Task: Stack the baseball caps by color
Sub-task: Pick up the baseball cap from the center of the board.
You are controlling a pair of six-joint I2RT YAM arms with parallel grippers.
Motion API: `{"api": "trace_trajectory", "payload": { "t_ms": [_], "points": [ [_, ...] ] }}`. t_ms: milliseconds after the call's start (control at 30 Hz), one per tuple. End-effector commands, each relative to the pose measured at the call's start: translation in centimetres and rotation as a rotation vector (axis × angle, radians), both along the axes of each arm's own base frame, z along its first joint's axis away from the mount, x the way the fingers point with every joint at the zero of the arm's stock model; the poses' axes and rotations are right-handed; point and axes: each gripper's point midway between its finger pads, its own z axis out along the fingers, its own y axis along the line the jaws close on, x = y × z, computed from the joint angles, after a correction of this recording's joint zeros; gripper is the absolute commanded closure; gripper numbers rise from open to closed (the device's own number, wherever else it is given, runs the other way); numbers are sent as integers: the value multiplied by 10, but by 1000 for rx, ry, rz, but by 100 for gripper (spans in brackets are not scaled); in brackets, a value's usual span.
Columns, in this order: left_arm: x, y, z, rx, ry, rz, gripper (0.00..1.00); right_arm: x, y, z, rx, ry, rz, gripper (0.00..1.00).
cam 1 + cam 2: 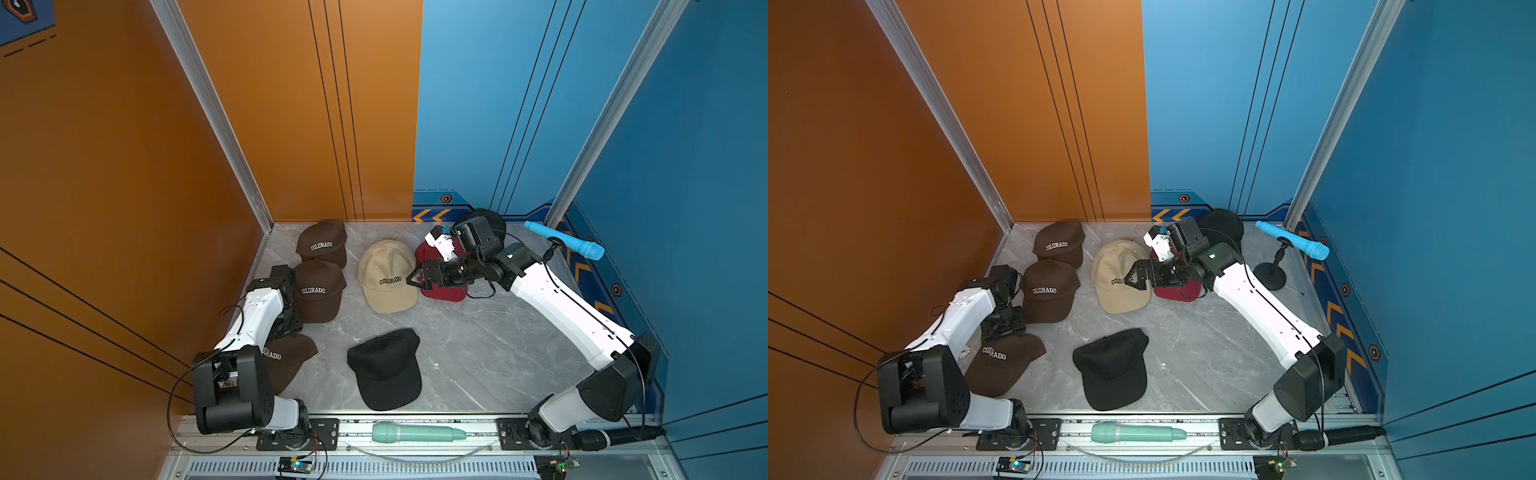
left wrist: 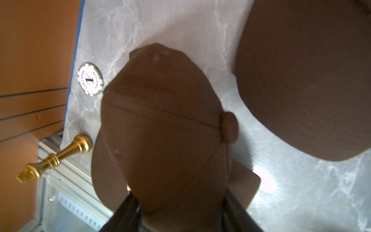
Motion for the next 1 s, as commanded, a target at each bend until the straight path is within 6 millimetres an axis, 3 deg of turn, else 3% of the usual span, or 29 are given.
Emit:
{"api": "trace_trajectory", "payload": {
  "t_ms": [0,100,233,500,767,967],
  "points": [
    [-2,-2,9,2,-8,-5,58,-5,-10,6,-10,-17,-15,0],
    [-7,-1,14,6,-3,2,69,-4,-10,8,-6,-21,-14,0],
    [1,-1,37,15,-60,4,76,-2,-9,10,-1,-26,-10,0],
    [6,-7,71,1,-146,39,79,1,-8,15,12,-39,3,0],
    [47,-27,109,-6,-285,60,79,5,-17,22,24,-55,-12,0],
    [87,-38,125,42,-327,46,79,10,-33,27,32,-65,-46,0]
  ]
}}
